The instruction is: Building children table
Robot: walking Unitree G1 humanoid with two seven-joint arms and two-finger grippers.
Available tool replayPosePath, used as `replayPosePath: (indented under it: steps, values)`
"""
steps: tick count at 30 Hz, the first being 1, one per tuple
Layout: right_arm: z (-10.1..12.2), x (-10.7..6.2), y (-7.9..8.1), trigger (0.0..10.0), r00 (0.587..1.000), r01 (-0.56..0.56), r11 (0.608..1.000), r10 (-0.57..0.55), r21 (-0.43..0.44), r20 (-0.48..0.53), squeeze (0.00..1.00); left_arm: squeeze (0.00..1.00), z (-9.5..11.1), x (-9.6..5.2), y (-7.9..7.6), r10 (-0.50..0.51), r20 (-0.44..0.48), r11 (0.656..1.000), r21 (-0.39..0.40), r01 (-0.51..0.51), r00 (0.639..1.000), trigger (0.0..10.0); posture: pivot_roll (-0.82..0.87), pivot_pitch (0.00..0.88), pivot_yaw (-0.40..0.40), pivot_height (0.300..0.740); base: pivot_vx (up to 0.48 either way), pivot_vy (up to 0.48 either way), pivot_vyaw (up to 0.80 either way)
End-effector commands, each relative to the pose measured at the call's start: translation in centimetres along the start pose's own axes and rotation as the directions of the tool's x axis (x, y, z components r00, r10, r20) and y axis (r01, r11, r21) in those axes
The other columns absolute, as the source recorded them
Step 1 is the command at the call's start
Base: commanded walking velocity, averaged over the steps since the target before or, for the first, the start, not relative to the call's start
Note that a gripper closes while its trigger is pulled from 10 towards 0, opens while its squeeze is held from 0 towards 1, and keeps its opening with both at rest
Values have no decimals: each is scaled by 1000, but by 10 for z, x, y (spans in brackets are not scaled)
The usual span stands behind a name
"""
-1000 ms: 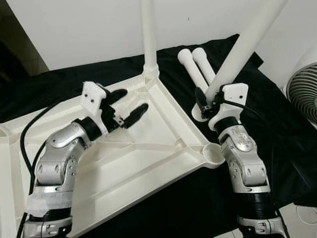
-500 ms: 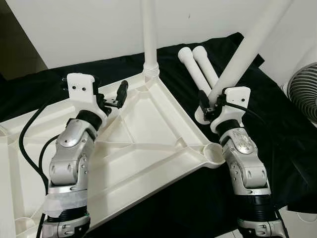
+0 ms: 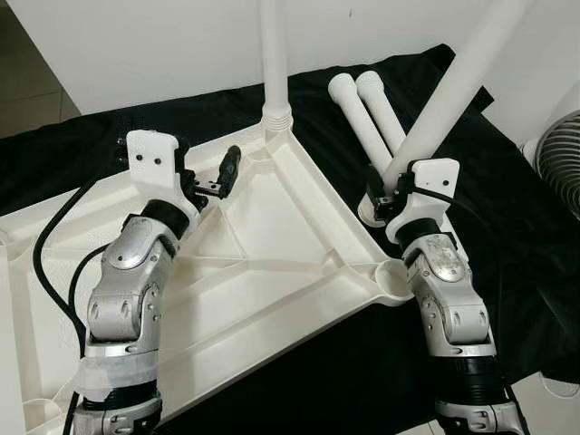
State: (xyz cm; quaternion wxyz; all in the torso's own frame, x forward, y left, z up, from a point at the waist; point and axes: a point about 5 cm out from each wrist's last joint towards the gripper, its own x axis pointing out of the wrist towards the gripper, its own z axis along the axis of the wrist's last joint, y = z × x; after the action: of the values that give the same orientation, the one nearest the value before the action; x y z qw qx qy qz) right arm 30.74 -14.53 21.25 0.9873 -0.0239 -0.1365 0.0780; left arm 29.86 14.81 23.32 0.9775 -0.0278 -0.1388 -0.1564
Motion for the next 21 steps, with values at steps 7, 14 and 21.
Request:
replayPosePath:
  steps: [7,14,21]
  values:
    - [2,-3,1,10000,1000,-5,1000,5,1,10,0,0,0,-5,7,103,-15,995,9,-103,995,10000,-37,234,84,740,0,0,0]
    - [10,-2,0,10000,999,-4,1000,3,3,50,0,0,1,-5,6,94,-20,996,9,-94,995,10000,-38,235,86,740,0,0,0]
    - [13,-1,0,10000,998,1,1000,-2,6,66,0,0,2,-4,6,93,-19,996,11,-93,995,10000,-38,235,86,740,0,0,0]
